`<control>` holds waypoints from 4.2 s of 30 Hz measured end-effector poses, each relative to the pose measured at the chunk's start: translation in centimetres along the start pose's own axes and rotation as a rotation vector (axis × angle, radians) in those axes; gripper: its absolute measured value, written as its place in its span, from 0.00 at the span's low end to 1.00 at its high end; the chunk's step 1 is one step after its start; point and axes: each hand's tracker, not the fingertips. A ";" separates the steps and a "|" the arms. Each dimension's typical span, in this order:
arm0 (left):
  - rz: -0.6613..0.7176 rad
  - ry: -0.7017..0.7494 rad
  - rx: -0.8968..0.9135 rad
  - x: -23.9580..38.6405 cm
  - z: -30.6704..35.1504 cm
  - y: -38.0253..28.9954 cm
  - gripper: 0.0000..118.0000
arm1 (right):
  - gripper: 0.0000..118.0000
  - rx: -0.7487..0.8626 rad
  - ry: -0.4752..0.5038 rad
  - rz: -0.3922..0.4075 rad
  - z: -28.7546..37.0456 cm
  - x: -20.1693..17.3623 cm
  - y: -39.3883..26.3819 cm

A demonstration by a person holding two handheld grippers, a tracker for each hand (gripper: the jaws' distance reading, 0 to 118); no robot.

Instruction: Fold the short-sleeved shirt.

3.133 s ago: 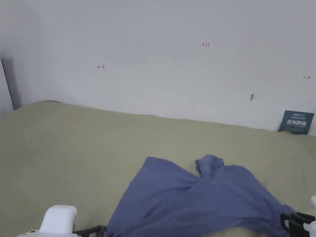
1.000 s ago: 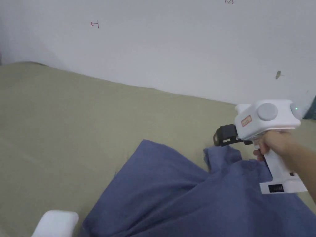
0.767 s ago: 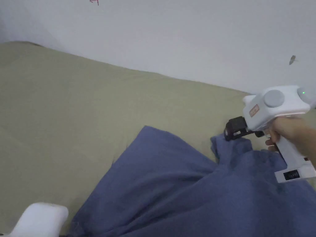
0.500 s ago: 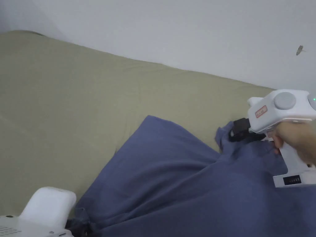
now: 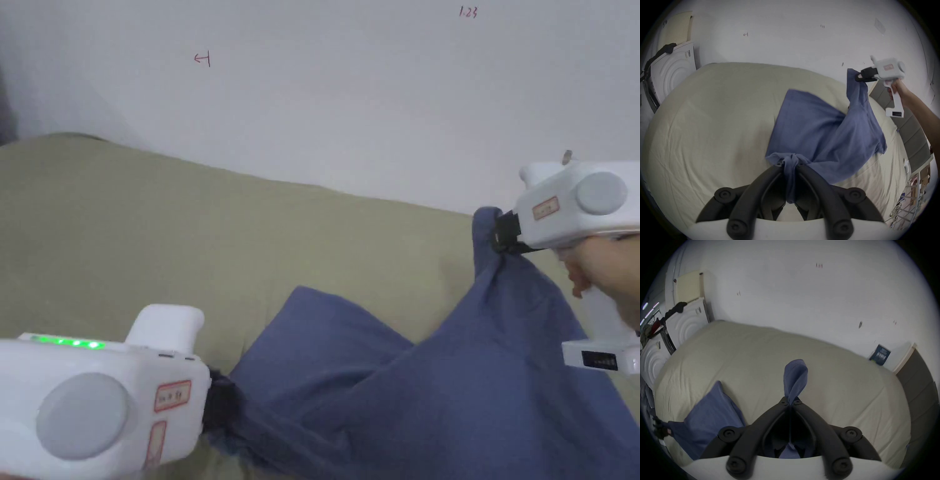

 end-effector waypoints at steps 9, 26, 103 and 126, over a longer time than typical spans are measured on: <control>-0.094 0.008 0.166 2.2 2.9 15.0 0.03 | 0.00 0.217 -0.141 -0.008 12.1 3.5 6.6; -0.202 0.240 0.470 9.0 14.5 35.8 0.03 | 0.00 0.562 -0.359 -0.056 29.4 8.4 20.3; -0.118 0.113 0.005 -2.2 14.1 -17.2 0.80 | 0.66 0.016 -0.222 -0.457 37.1 -6.0 -39.6; -0.063 0.127 -0.141 -2.9 16.2 -21.6 0.00 | 0.00 -0.142 -0.065 -0.425 38.9 -8.1 -43.8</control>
